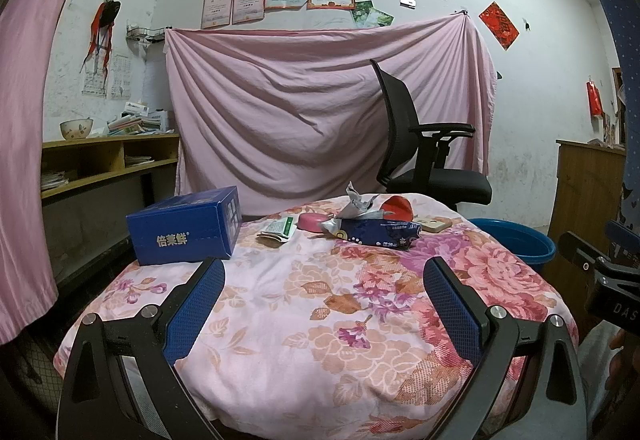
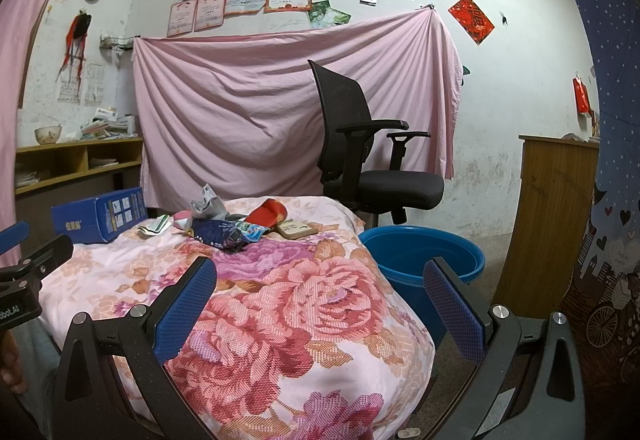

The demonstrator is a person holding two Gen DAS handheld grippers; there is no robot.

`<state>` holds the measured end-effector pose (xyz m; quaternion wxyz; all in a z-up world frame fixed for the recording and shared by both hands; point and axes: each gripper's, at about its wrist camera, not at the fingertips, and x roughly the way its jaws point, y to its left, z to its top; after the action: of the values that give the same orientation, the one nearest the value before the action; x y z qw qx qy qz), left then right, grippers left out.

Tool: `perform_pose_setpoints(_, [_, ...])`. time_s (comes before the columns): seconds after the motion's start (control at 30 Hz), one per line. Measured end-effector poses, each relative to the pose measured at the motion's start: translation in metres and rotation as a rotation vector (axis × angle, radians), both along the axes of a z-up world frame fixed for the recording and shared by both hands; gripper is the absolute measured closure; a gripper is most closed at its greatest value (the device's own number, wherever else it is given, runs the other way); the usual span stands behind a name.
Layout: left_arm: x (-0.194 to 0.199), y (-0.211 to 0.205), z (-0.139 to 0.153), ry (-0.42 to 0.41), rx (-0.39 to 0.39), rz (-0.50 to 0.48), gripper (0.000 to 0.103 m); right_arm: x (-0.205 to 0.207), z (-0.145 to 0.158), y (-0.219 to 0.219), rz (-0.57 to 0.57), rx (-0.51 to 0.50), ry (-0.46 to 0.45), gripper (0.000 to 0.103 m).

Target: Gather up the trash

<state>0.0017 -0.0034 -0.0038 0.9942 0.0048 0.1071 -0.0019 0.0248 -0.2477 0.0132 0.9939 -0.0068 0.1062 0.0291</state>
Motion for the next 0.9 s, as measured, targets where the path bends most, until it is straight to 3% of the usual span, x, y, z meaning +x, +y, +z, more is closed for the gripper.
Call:
perform_pose_setpoints(0.5, [0.004,0.003,0.001,-0.022,-0.021,0.041,0.005,0.002,-0.002,0.006,0.026,-0.006,0.003,0.0])
perform_pose_setpoints(0.9, [0.046,0.021,0.025,-0.026,-0.069,0.062,0.006,0.033,0.015,0.005,0.056,-0.073,-0.025,0.0])
